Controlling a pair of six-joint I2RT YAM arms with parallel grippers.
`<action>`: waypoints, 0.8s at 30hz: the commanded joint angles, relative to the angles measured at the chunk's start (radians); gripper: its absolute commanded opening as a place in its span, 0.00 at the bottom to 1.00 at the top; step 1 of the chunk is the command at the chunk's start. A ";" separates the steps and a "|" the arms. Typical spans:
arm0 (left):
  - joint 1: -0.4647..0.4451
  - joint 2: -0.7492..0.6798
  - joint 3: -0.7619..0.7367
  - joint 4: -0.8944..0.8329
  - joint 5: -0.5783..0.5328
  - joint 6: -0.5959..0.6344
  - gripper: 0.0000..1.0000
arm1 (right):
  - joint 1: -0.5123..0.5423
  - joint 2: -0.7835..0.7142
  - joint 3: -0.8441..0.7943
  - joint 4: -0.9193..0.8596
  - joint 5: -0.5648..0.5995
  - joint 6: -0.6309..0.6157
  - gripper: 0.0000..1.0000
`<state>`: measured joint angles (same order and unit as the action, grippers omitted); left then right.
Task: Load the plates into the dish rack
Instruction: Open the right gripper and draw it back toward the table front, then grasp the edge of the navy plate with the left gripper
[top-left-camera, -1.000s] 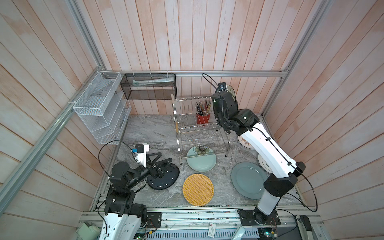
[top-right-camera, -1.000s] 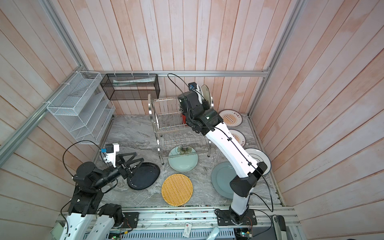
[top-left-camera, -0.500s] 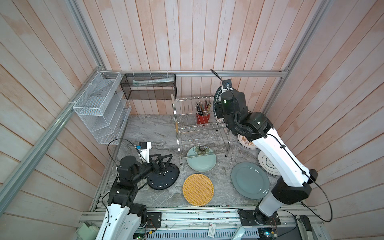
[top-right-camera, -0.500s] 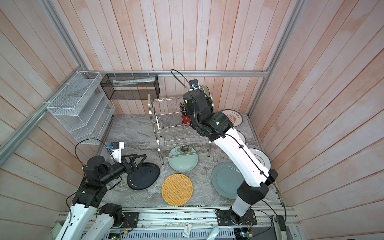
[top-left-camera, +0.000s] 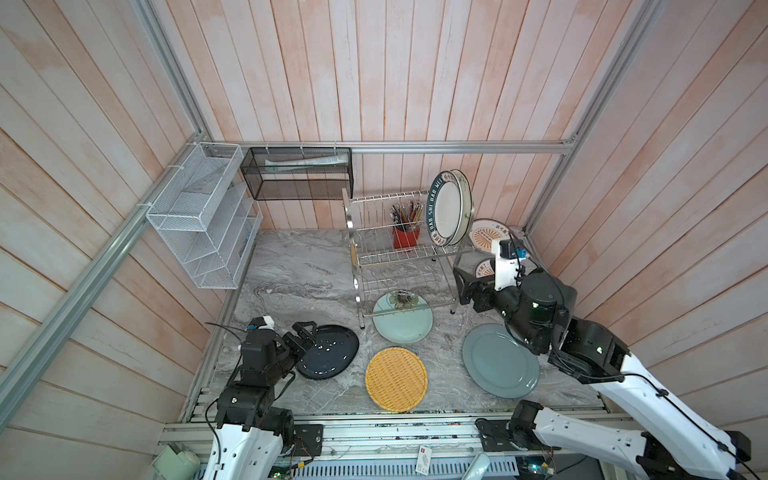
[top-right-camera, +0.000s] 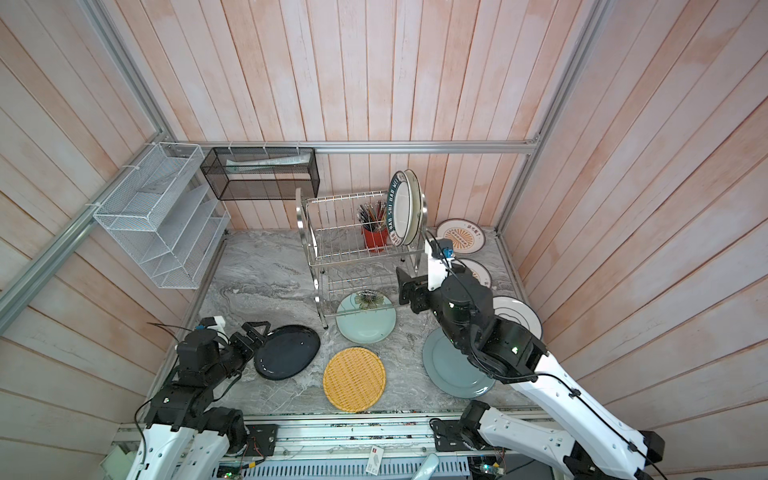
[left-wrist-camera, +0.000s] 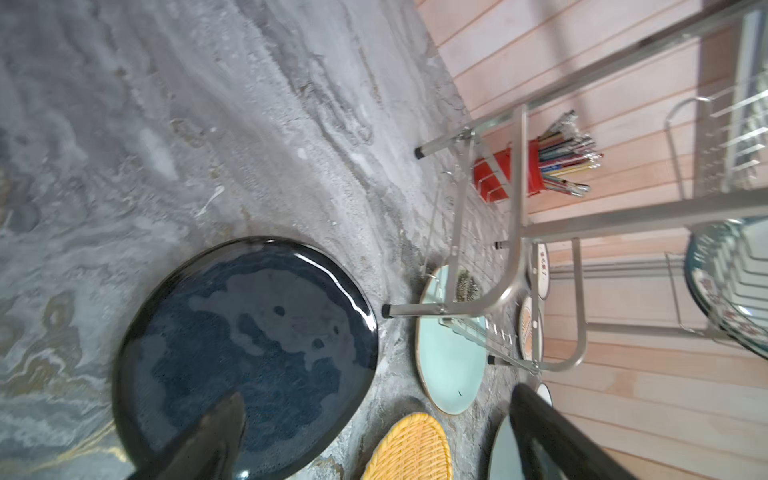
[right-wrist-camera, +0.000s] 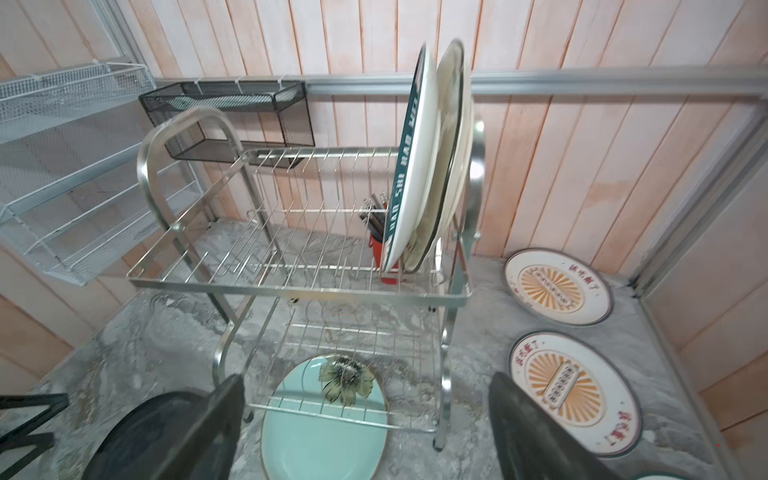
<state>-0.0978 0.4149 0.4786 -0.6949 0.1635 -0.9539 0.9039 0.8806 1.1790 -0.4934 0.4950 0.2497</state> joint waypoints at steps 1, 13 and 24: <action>0.004 -0.032 -0.051 -0.083 -0.089 -0.112 1.00 | 0.004 -0.028 -0.099 0.057 -0.107 0.074 0.96; 0.004 -0.014 -0.133 -0.046 -0.150 -0.184 1.00 | 0.004 -0.086 -0.347 0.187 -0.281 0.163 0.98; 0.004 -0.051 -0.277 0.051 -0.156 -0.164 1.00 | 0.002 -0.069 -0.447 0.266 -0.365 0.209 0.98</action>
<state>-0.0978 0.3584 0.2111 -0.6888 0.0212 -1.1290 0.9043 0.8116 0.7509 -0.2752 0.1646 0.4339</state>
